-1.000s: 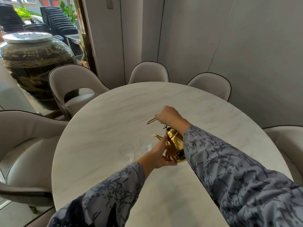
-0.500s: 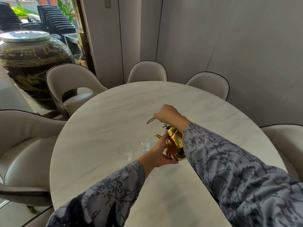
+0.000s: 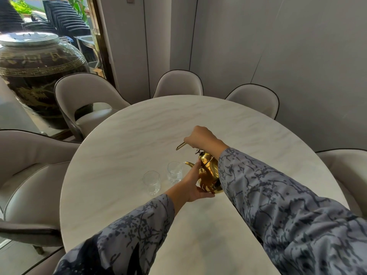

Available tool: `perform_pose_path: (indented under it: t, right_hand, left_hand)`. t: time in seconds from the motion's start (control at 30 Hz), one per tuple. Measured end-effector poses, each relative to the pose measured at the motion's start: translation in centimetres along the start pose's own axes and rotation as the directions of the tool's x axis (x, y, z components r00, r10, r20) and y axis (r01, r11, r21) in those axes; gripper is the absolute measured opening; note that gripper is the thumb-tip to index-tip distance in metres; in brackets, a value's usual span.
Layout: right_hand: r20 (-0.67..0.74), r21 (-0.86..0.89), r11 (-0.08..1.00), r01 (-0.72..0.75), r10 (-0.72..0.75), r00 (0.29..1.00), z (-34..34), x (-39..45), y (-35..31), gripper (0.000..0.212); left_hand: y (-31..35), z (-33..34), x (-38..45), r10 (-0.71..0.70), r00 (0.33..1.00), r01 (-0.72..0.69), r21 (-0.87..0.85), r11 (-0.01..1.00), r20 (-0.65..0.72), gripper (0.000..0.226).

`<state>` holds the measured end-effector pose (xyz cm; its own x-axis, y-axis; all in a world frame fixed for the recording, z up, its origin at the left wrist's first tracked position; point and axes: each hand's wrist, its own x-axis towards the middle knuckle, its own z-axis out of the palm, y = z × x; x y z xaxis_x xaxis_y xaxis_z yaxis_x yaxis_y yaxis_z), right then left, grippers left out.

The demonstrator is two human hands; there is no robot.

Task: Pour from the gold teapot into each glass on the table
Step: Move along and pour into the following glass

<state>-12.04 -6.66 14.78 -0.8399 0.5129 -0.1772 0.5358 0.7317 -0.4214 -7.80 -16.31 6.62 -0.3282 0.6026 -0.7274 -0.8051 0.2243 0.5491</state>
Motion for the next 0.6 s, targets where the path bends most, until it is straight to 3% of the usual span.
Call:
perform_pose_path:
  t: [0.6]
  right_hand:
    - [-0.054,0.156,0.984,-0.081,0.091,0.994,3.0,0.3,2.3,0.033]
  left_hand:
    - [-0.9,-2.5,2.1,-0.003,0.998,0.013,0.162,0.987,-0.059,0.089]
